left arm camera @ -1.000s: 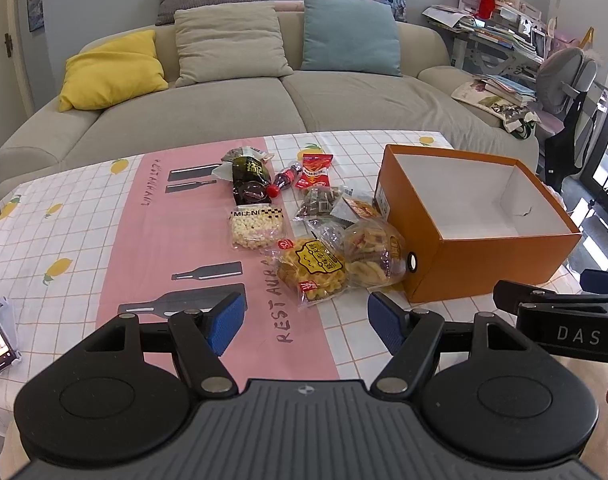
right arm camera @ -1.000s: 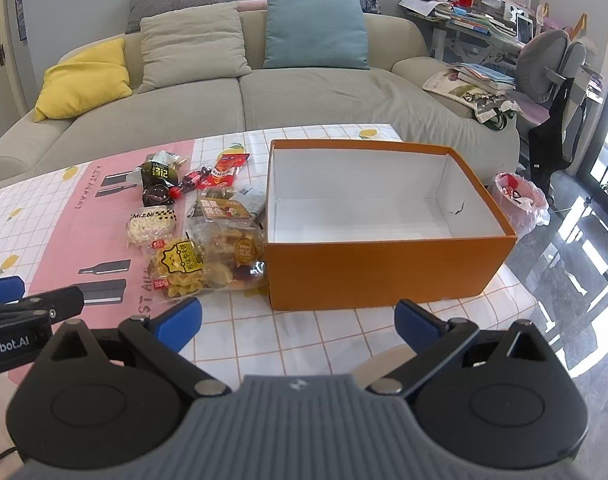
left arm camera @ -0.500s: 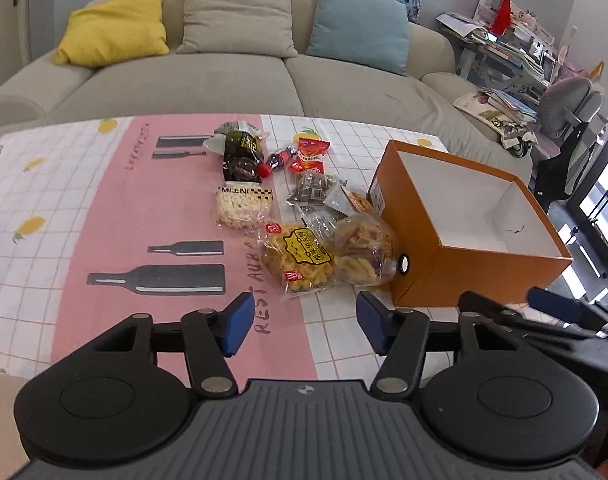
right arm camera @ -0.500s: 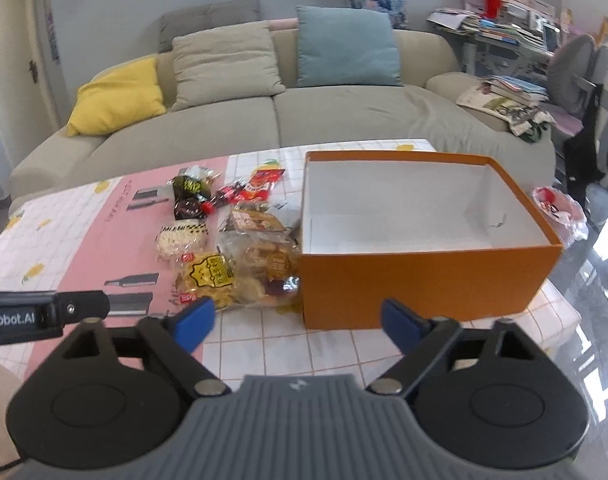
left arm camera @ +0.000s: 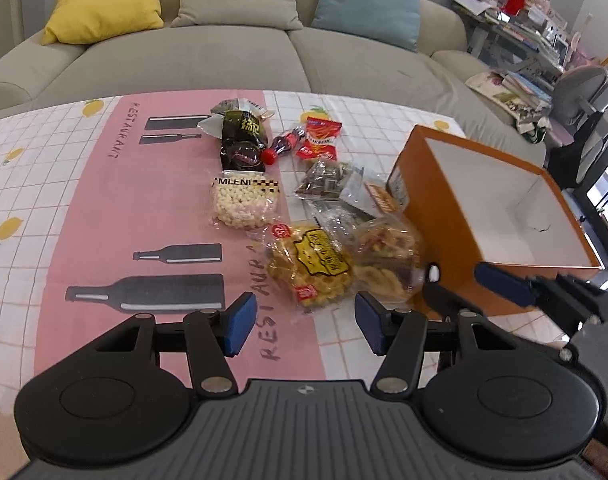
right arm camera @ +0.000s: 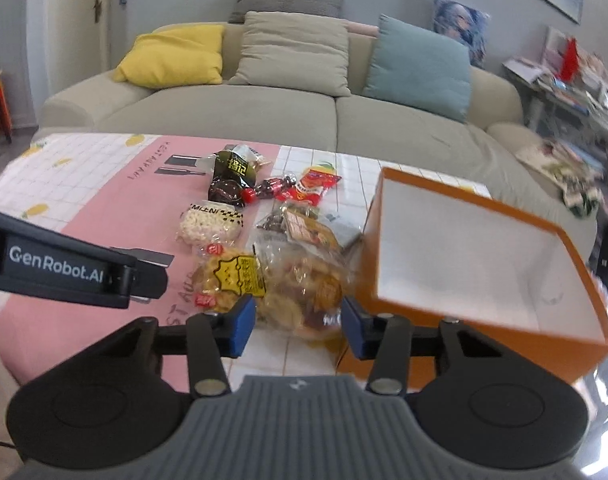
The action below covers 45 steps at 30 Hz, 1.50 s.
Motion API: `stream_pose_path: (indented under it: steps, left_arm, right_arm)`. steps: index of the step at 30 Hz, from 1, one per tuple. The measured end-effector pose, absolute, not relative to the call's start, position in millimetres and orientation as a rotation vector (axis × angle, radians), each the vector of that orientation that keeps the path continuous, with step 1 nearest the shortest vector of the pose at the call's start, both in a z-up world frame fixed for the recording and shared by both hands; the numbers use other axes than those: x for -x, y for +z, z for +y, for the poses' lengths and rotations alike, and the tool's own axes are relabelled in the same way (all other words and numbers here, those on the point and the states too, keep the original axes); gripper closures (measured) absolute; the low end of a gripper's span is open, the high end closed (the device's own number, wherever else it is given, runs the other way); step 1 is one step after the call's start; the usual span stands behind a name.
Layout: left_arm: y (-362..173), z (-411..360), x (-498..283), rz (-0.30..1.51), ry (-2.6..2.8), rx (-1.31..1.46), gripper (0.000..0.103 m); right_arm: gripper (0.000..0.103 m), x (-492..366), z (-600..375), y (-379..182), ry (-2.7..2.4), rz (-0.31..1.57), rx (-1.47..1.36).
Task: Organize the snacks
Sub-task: 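Grasp the yellow-labelled cookie bag with the left tool while the right tool grasps the mixed fruit bag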
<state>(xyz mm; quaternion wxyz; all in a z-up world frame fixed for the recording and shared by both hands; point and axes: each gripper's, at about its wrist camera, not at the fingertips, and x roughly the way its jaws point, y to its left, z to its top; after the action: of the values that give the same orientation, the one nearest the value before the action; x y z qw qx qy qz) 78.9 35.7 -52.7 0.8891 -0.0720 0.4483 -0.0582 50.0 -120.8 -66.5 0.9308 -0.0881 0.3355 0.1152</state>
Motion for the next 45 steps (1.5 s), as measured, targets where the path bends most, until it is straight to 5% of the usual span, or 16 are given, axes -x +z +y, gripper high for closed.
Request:
stream_pose_path:
  steps: [2, 15, 22, 24, 25, 28, 40, 43, 45]
  left_arm:
    - [-59, 38, -88, 0.954, -0.136, 0.151, 0.046]
    - [-119, 49, -132, 1.094, -0.168, 0.285, 0.054]
    - [-136, 50, -146, 1.13, -0.176, 0.338, 0.086]
    - [-135, 51, -144, 1.12, -0.168, 0.339, 0.092]
    - [-133, 51, -142, 1.117, -0.167, 0.342, 0.095]
    - [-128, 53, -137, 1.123, -0.135, 0.339, 0.098]
    - [-111, 83, -83, 1.222, -0.035, 0.259, 0.1]
    - [-115, 90, -80, 1.226, 0.011, 0.266, 0.092]
    - [-115, 95, -80, 1.213, 0.021, 0.32, 0.068]
  right_arm:
    - [0.061, -63, -117, -71, 0.241, 0.689, 0.2]
    - [0.074, -116, -97, -106, 0.275, 0.707, 0.332]
    - [0.071, -118, -92, -121, 0.259, 0.69, 0.401]
    - [0.075, -118, -89, -123, 0.252, 0.681, 0.419]
    - [0.087, -118, -88, -124, 0.247, 0.678, 0.428]
    - [0.092, -116, -88, -123, 0.265, 0.687, 0.394]
    - [0.096, -80, -96, -104, 0.361, 0.795, 0.133]
    - [0.096, -73, -107, -104, 0.345, 0.831, 0.029]
    - [0.096, -68, -114, -106, 0.319, 0.831, 0.012]
